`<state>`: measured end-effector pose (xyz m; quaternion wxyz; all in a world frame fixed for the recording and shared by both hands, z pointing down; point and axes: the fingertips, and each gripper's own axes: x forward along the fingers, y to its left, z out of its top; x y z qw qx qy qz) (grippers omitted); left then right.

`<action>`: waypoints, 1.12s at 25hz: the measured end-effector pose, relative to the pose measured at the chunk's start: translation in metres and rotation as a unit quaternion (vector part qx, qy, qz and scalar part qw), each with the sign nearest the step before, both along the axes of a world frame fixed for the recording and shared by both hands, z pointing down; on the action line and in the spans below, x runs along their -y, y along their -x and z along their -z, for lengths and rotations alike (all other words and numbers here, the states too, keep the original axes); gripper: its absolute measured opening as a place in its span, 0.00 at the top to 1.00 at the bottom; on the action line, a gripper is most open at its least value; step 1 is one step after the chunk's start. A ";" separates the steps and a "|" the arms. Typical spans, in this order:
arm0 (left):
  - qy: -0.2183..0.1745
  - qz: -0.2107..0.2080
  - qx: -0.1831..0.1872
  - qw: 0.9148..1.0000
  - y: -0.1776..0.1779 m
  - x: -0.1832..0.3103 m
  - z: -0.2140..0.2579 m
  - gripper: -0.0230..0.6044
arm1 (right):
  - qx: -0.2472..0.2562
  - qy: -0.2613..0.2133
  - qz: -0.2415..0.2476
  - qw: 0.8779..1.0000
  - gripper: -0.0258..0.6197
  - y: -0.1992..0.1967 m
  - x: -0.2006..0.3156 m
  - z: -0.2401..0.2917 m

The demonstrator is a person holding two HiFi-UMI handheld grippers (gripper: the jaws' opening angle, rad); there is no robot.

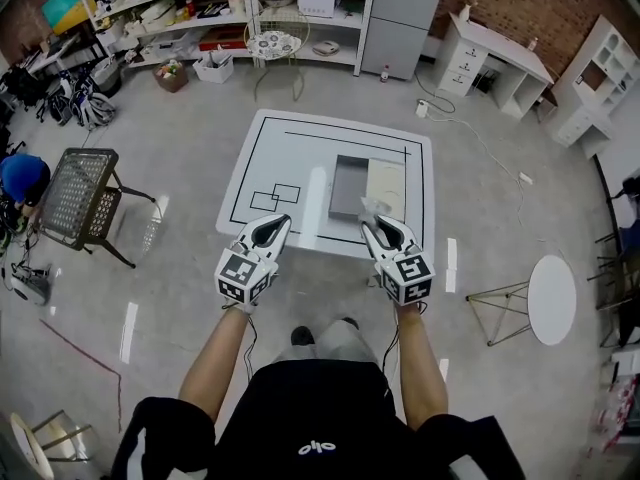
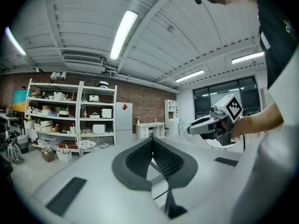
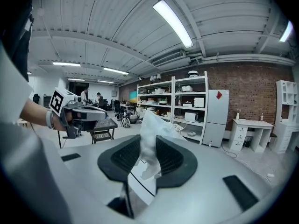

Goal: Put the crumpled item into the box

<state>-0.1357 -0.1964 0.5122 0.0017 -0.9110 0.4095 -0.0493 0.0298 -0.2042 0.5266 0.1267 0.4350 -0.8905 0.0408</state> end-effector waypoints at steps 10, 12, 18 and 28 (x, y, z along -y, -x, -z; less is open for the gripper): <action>0.013 -0.018 0.006 1.000 -0.011 0.068 -0.017 0.95 | 0.001 0.017 -0.010 1.000 0.79 -0.004 0.074 -0.022; 0.013 -0.020 0.008 1.000 -0.012 0.090 -0.019 0.95 | 0.000 0.018 -0.010 1.000 0.79 -0.003 0.097 -0.024; 0.024 -0.028 0.011 0.999 -0.019 0.153 -0.026 0.95 | -0.002 0.030 -0.013 0.999 0.79 -0.004 0.161 -0.033; 0.034 -0.039 0.007 0.999 -0.032 0.232 -0.032 0.95 | -0.002 0.046 -0.009 0.999 0.79 -0.002 0.236 -0.044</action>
